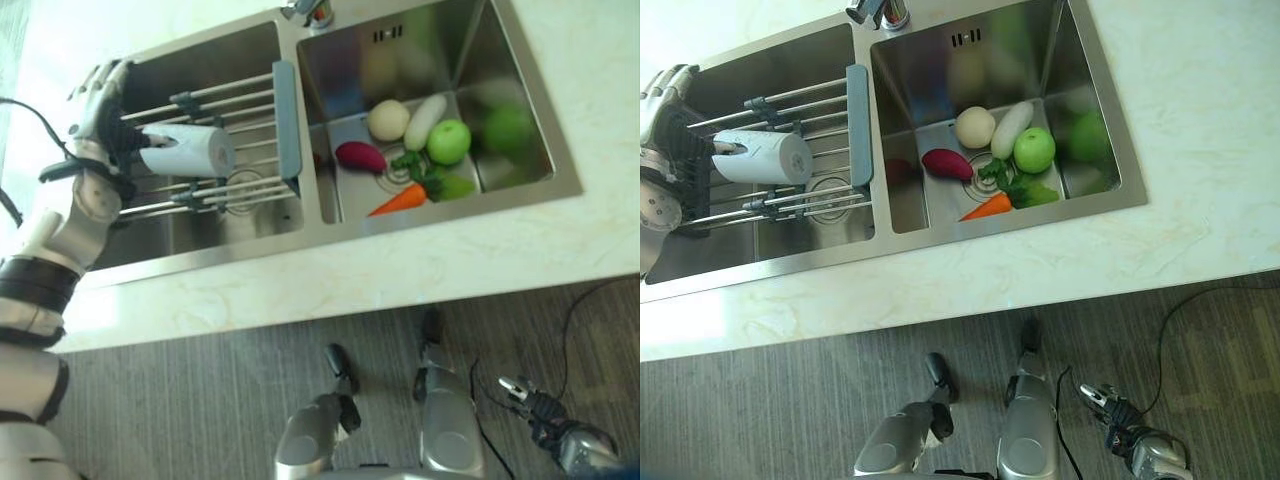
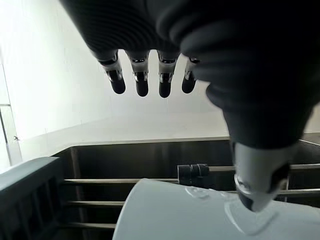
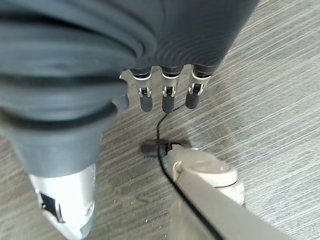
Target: Place the dishes in the dishwasher.
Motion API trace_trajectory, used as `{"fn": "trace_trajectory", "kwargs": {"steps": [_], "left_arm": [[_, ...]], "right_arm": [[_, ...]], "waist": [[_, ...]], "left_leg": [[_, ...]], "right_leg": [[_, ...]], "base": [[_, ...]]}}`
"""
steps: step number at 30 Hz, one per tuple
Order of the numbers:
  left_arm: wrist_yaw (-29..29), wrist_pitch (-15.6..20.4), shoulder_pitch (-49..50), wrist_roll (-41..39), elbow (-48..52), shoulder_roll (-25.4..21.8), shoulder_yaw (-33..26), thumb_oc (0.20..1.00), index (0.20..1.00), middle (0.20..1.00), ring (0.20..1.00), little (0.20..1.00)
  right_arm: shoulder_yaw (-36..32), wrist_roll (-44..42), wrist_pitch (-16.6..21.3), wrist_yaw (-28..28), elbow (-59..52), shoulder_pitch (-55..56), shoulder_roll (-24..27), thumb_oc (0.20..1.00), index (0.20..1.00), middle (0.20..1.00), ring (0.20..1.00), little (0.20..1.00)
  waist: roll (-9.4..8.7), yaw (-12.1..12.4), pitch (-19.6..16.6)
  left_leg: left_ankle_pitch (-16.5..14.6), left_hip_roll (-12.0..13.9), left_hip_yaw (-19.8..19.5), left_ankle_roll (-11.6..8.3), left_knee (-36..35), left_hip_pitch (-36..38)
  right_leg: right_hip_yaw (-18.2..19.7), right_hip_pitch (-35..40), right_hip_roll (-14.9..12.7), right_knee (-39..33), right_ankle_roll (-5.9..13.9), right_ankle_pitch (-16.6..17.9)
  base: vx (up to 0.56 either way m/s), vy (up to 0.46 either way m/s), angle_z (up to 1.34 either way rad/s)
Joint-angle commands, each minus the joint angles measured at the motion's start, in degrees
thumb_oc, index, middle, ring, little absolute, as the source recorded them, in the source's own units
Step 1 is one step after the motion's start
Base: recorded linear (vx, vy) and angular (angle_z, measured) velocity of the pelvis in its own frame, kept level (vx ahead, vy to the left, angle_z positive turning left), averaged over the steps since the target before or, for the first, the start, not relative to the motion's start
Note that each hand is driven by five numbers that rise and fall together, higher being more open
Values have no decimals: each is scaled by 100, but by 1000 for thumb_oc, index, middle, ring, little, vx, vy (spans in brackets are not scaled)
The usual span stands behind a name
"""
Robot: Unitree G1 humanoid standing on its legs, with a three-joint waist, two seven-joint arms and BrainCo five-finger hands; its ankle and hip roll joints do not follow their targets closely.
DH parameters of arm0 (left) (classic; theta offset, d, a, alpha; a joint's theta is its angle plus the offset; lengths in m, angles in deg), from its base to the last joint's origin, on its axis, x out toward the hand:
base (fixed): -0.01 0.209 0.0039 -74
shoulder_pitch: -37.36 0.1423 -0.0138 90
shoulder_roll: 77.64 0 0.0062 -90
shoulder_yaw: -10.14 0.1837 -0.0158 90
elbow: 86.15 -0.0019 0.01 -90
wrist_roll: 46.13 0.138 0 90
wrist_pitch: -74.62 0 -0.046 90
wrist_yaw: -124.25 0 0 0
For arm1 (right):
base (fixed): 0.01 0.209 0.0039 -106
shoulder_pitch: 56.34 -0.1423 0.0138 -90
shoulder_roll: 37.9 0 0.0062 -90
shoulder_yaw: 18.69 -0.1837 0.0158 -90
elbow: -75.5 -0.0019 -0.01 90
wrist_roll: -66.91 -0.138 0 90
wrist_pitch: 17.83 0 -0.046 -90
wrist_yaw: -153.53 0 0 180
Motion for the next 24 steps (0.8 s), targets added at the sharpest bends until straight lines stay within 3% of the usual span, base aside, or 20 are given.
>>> {"fn": "trace_trajectory", "kwargs": {"steps": [1,8,17,24], "left_arm": [[-45,142,-442,366,-205,-495,-107,1000,1000,1000,1000,1000],[-763,492,-320,567,-128,-613,36,1000,1000,1000,1000,1000],[-668,982,151,473,56,-776,-320,1000,1000,1000,1000,1000],[-961,972,356,412,157,-847,-460,1000,1000,1000,1000,1000]], "right_arm": [[94,-319,-82,115,43,20,-86,1000,1000,1000,1000,1000],[-42,-343,-182,216,83,5,-9,1000,1000,1000,1000,1000],[-125,-280,-129,98,45,68,5,1000,1000,1000,1000,1000],[-111,-294,-208,183,-73,37,22,1000,1000,1000,1000,1000]], "waist": [[-216,11,-74],[-178,33,-22],[-108,90,-99],[-41,129,-128]], "left_leg": [[-491,-121,-660,-72,377,-592],[-469,-131,-673,-93,316,-559],[-437,-166,-683,-118,196,-438],[-399,-185,-688,-144,132,-405]], "right_leg": [[121,50,-251,183,869,-583],[98,61,-271,170,899,-545],[30,196,-349,82,930,-516],[-5,222,-396,63,965,-492]], "base": [[-56,4,-1],[-17,0,0],[0,0,0],[-4,5,1]]}}
